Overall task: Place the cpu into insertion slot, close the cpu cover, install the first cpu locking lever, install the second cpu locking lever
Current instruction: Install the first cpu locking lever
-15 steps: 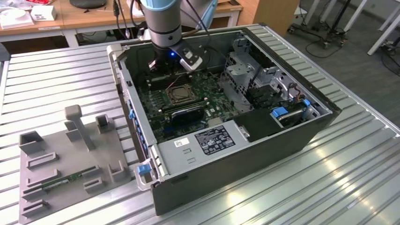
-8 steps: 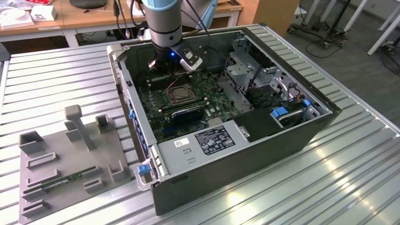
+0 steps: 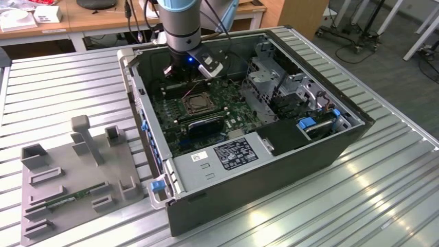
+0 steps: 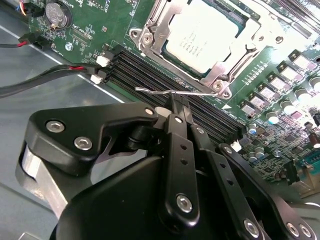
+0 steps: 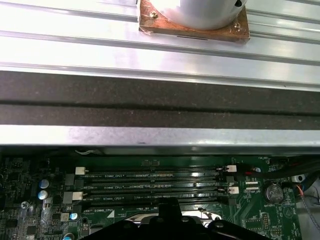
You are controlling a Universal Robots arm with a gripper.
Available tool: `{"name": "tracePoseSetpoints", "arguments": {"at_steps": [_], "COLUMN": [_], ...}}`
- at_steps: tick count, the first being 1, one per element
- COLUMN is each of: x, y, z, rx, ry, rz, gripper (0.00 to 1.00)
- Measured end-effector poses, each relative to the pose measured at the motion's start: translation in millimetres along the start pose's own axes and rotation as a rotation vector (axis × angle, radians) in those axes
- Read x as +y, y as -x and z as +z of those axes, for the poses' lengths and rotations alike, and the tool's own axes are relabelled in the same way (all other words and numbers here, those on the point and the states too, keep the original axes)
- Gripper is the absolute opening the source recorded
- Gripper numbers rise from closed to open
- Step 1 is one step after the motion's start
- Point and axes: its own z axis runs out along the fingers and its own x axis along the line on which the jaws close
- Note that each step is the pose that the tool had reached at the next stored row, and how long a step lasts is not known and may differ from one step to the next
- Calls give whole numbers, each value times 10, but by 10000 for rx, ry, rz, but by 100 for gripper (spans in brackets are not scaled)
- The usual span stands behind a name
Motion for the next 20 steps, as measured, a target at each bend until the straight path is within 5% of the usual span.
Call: {"name": "tracePoseSetpoints", "arguments": {"at_steps": [20], "x": [5], "y": [41], "z": [24], "rx": [-1], "ry": [1], "rz": [1], "gripper": [11]}}
